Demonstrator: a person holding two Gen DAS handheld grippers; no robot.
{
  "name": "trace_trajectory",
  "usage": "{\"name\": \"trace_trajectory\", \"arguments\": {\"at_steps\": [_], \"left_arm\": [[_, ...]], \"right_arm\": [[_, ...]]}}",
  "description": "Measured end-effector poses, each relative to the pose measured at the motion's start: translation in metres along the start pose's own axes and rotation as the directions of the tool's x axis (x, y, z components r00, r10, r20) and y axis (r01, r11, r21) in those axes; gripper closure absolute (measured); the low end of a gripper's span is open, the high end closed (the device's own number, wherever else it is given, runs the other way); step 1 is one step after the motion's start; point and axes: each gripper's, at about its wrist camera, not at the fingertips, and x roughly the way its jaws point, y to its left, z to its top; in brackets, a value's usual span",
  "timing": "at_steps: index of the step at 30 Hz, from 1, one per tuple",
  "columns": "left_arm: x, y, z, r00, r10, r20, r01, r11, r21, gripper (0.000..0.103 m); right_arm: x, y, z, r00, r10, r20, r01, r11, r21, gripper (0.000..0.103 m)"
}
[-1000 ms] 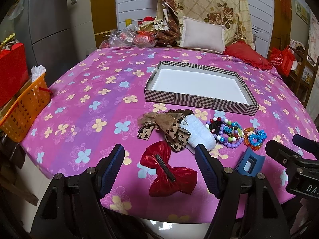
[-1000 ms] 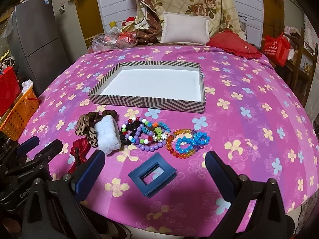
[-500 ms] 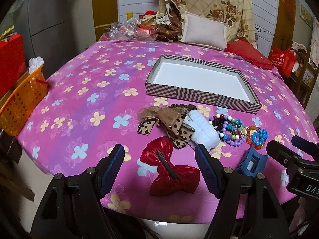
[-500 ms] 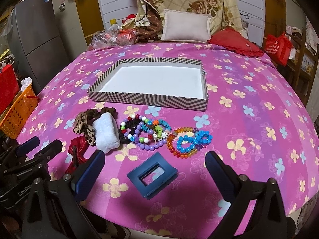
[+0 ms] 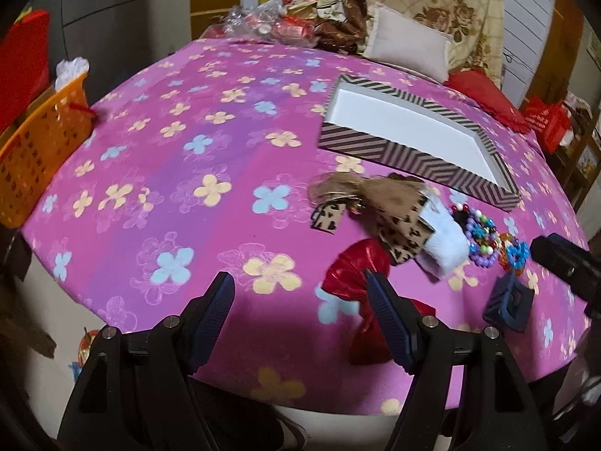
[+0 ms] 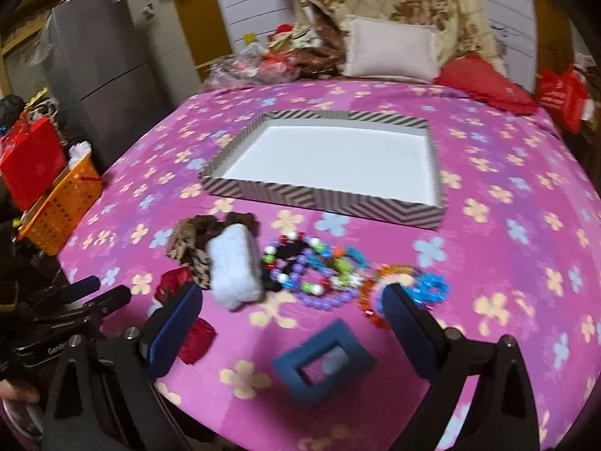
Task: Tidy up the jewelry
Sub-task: 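Grasp white scrunchie with right tool while left tool grasps red satin bow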
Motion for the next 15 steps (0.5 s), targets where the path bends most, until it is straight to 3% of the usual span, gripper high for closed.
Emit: {"name": "trace_trajectory", "arguments": {"at_steps": [5,15], "left_arm": [[0.01,0.001,-0.002,0.996,-0.069,-0.06,0.069,0.998,-0.009,0.03],[0.02,-0.019,-0.015,0.98,-0.149,-0.129,0.155,0.987,0.036,0.03]], "right_arm": [[0.021,0.02,0.003,0.998,0.052,-0.032,-0.054,0.996,-0.065,0.014],[0.055,0.03,0.011,0.993,0.066,-0.1,-0.078,0.99,-0.118,0.019]]}}
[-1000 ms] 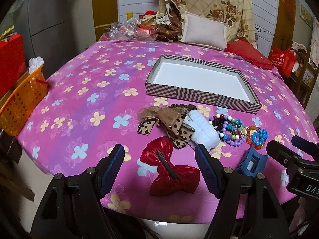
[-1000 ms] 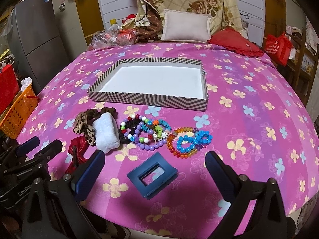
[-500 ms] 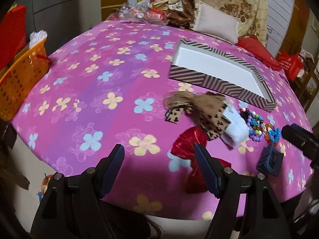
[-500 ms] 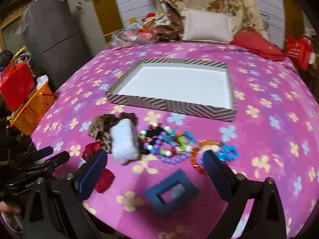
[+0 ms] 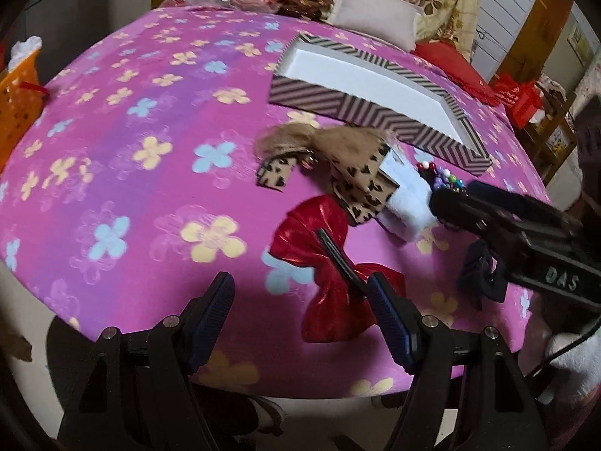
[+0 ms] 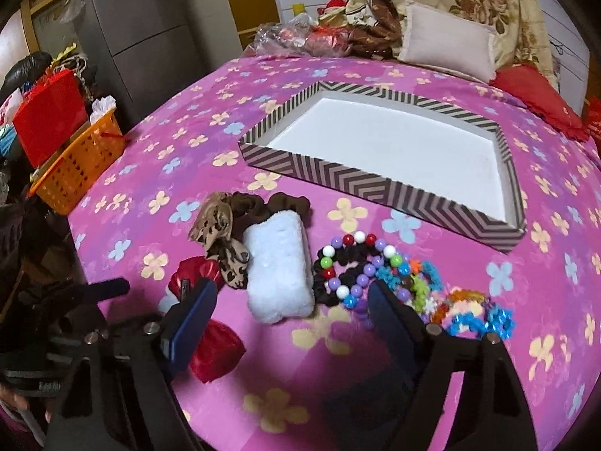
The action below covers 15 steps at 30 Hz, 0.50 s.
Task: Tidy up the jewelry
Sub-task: 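Grasp white scrunchie with right tool while left tool grasps red satin bow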
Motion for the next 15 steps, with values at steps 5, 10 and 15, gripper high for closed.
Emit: {"name": "trace_trajectory", "arguments": {"at_steps": [5,10,15], "left_arm": [[0.013,-0.006,0.0,1.0,0.01,-0.018,-0.01,1.0,0.006,0.033],[0.019,-0.009,0.004,0.999,-0.045,-0.017,0.045,0.999,0.009,0.079],[0.007,-0.008,0.011,0.999,-0.016,0.034,0.014,0.998,0.055,0.097]], "right_arm": [[0.019,0.008,0.007,0.999,0.012,-0.04,-0.014,0.999,-0.049,0.031],[0.037,0.02,0.003,0.996,0.025,-0.088,-0.036,0.992,-0.12,0.058],[0.032,0.012,-0.003,0.995,0.042,-0.092,-0.051,0.993,-0.104,0.073]]}}
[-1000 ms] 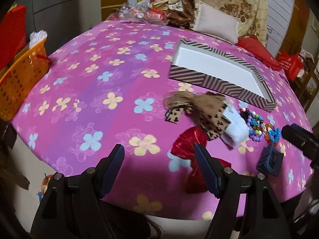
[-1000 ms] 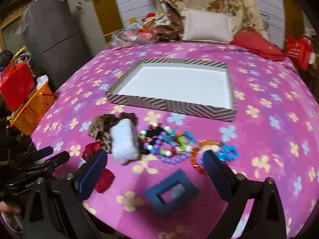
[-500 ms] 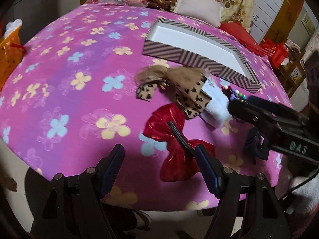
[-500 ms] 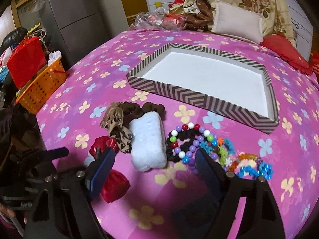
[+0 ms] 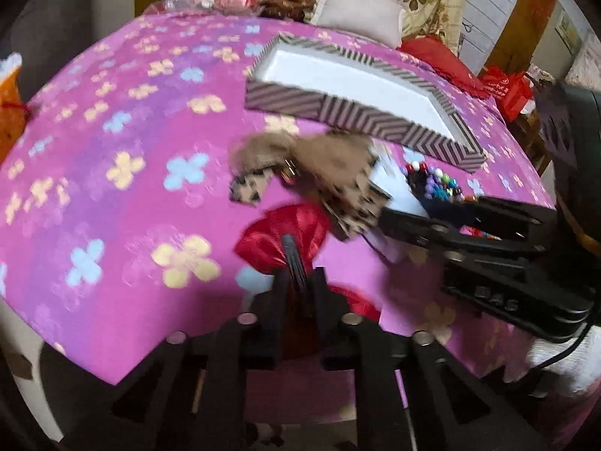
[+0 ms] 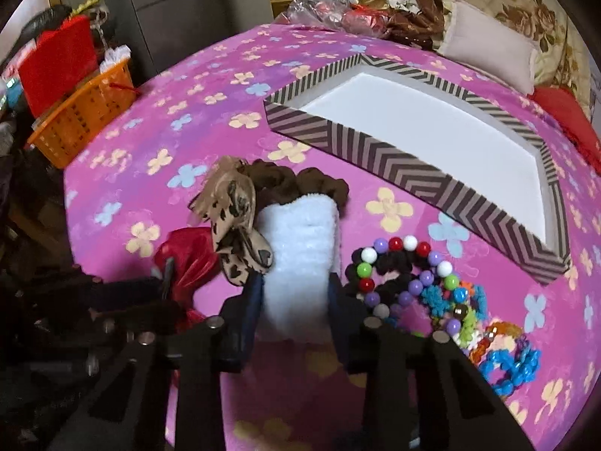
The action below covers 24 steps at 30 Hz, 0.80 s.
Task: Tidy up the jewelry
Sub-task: 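Grasp white scrunchie with right tool while left tool grasps red satin bow, then carry white scrunchie into tray, open right tool while left holds red bow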
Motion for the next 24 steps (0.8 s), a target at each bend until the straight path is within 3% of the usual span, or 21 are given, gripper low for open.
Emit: {"name": "trace_trajectory", "arguments": {"at_steps": [9,15,18,24], "left_arm": [[-0.028,0.023,0.032,0.997,0.001,0.075,-0.001,1.0,-0.011,0.097],[-0.042,0.023,0.067,0.988,0.008,0.156,-0.008,1.0,-0.006,0.099],[-0.045,0.021,0.093,0.981,-0.009,0.193,0.01,1.0,-0.006,0.099],[-0.027,0.017,0.138,0.981,-0.038,0.191,0.039,0.999,0.0,0.099]], "right_arm": [[-0.048,-0.015,0.002,0.996,0.009,0.084,-0.012,0.999,0.034,0.076],[-0.07,-0.027,0.034,0.985,-0.029,0.173,0.021,0.998,0.052,0.075],[-0.067,-0.034,0.056,0.978,-0.057,0.202,0.045,0.997,0.065,0.075],[-0.031,-0.06,0.102,0.985,-0.048,0.166,0.027,0.992,0.121,0.075]]}}
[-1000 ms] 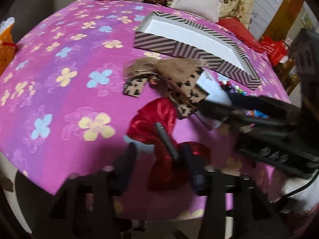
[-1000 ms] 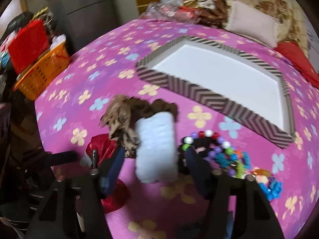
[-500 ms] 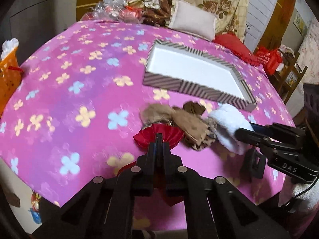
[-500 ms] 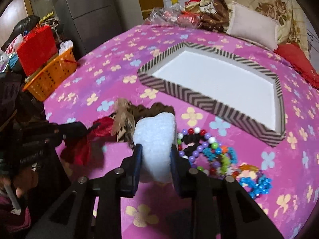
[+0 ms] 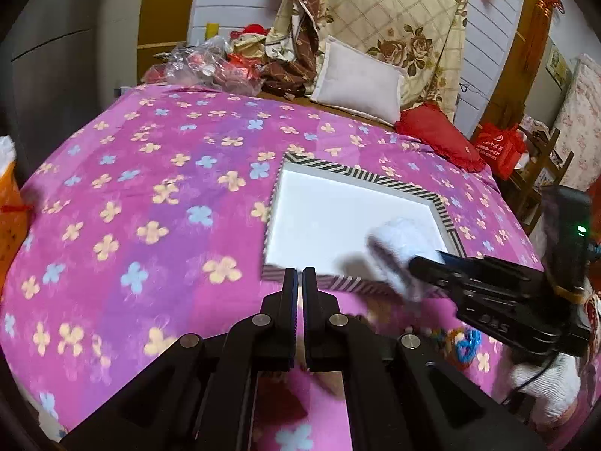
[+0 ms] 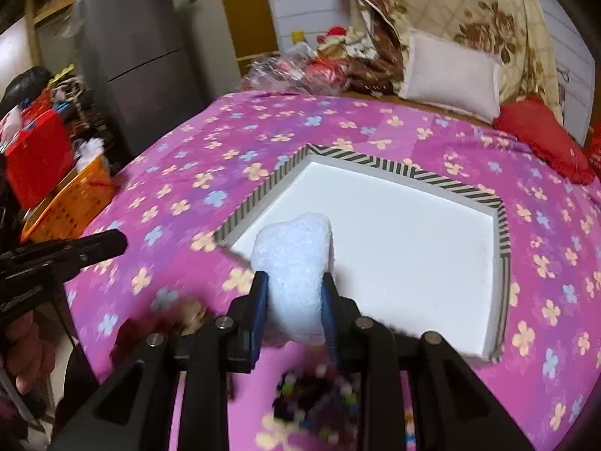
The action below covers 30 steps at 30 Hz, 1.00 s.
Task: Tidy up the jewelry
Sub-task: 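Carry white scrunchie into tray, open right tool while left holds red bow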
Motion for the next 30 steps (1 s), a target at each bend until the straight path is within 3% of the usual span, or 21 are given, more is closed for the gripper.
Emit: {"name": "trace_trajectory", "arguments": {"at_steps": [5,10,12,18,21,24,27,29,30], "left_arm": [[0.024,0.01,0.011,0.999,0.001,-0.042,-0.004,0.998,-0.07,0.093],[0.022,0.03,-0.011,0.993,-0.003,-0.118,-0.002,0.999,-0.044,0.057],[0.019,0.041,-0.032,0.986,0.02,-0.165,-0.022,1.0,-0.015,0.05],[0.012,0.059,-0.093,0.96,0.083,-0.266,-0.071,0.996,0.055,0.049],[0.019,0.058,-0.113,0.95,0.085,-0.302,-0.064,0.995,0.08,0.048],[0.02,0.05,-0.123,0.955,0.138,-0.262,-0.108,0.986,0.125,0.047],[0.024,0.04,-0.128,0.953,0.19,-0.236,-0.148,0.972,0.184,0.046],[0.025,0.04,-0.127,0.957,0.183,-0.225,-0.143,0.973,0.184,0.048],[0.025,0.041,-0.126,0.96,0.175,-0.22,-0.139,0.975,0.172,0.058]], "right_arm": [[0.046,-0.009,0.024,0.999,-0.01,-0.05,0.012,1.0,0.029,0.075],[0.08,-0.011,0.029,0.996,0.005,-0.092,-0.001,0.999,0.044,0.075],[0.093,-0.013,0.031,0.995,0.009,-0.104,-0.004,0.999,0.052,0.075],[0.128,-0.014,0.036,0.986,0.033,-0.165,-0.021,0.997,0.077,0.07],[0.132,-0.012,0.038,0.988,0.033,-0.153,-0.021,0.997,0.076,0.063],[0.133,-0.014,0.04,0.989,-0.01,-0.146,0.018,0.998,0.058,0.058],[0.142,-0.015,0.047,0.981,-0.118,-0.155,0.12,0.993,0.006,0.058],[0.146,-0.02,0.052,0.984,-0.089,-0.156,0.096,0.995,0.037,0.058],[0.145,-0.022,0.054,0.987,-0.06,-0.148,0.069,0.996,0.059,0.058]]}}
